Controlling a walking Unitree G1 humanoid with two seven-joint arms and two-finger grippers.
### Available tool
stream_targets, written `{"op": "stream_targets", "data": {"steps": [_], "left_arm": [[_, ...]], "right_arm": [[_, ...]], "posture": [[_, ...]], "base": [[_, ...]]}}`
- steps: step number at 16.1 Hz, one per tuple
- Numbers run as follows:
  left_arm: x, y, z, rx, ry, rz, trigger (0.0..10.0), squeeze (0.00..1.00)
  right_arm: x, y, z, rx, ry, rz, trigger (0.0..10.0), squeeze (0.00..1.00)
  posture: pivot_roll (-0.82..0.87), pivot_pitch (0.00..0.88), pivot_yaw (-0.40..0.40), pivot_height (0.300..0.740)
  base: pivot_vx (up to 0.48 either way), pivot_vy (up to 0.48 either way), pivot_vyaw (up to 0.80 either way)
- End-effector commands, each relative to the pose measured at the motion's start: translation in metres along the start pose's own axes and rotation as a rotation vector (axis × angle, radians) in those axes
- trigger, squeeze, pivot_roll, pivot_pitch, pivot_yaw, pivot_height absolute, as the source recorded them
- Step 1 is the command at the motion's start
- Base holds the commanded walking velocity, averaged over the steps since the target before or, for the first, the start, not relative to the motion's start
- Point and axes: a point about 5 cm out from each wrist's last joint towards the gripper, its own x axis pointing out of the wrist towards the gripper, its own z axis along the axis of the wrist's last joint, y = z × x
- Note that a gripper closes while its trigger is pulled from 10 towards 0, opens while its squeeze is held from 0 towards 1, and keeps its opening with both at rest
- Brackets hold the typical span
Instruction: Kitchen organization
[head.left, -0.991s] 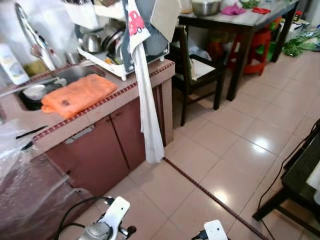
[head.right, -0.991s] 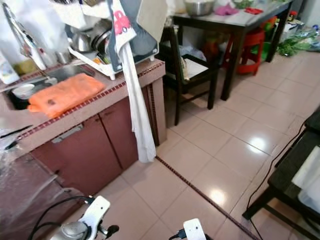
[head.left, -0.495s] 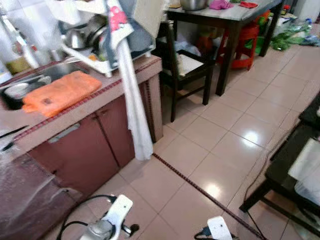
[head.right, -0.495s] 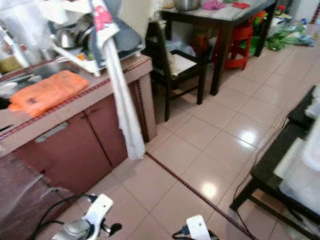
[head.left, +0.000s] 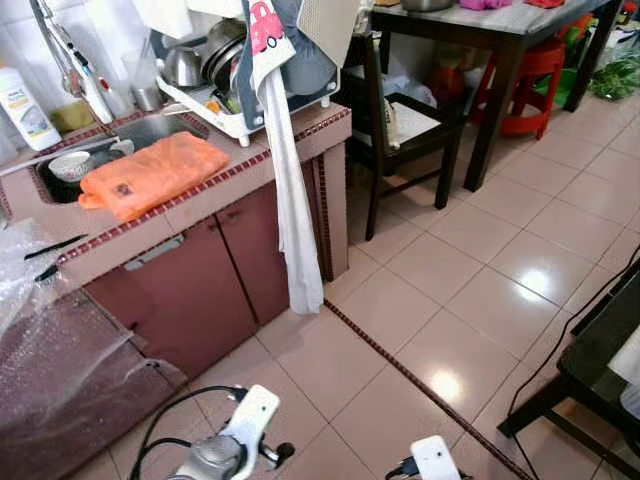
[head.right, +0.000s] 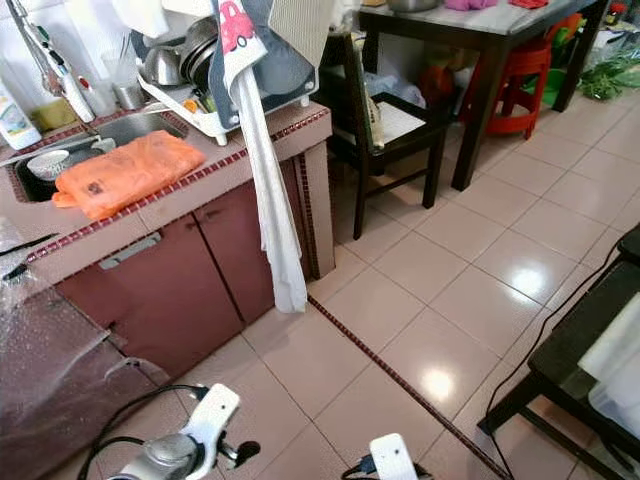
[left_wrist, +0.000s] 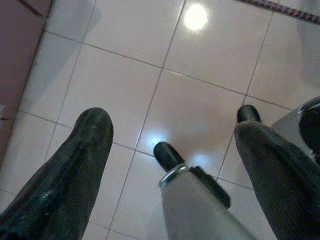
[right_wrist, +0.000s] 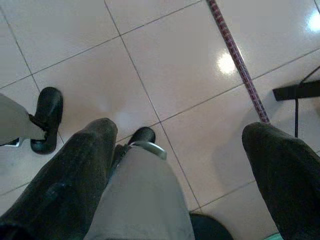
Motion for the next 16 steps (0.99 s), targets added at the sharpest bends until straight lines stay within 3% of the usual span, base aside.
{"op": "stream_targets", "data": {"steps": [1, 13, 16], "left_arm": [[-0.0010, 0.0041, -0.0019, 0.006, 0.019, 0.022, 10.0, 0.00], [-0.0011, 0.0056, -0.0015, 0.031, 0.034, 0.027, 10.0, 0.00], [-0.0015, 0.0075, -0.0036, 0.016, 0.048, 0.048, 10.0, 0.00]], "right_arm": [[-0.0002, 0.0012, -0.0011, -0.004, 0.006, 0.005, 10.0, 0.00], [-0.0009, 0.0041, -0.0035, -0.018, 0.012, 0.011, 10.0, 0.00], [-0.0011, 0.0044, -0.0044, -0.015, 0.015, 0.011, 10.0, 0.00]], "posture": [[-0.06, 0.010, 0.092, 0.740], [-0.06, 0.010, 0.094, 0.740], [-0.06, 0.012, 0.092, 0.740]], "base": [[0.259, 0.000, 0.00], [0.266, 0.000, 0.00], [0.000, 0.000, 0.00]]}}
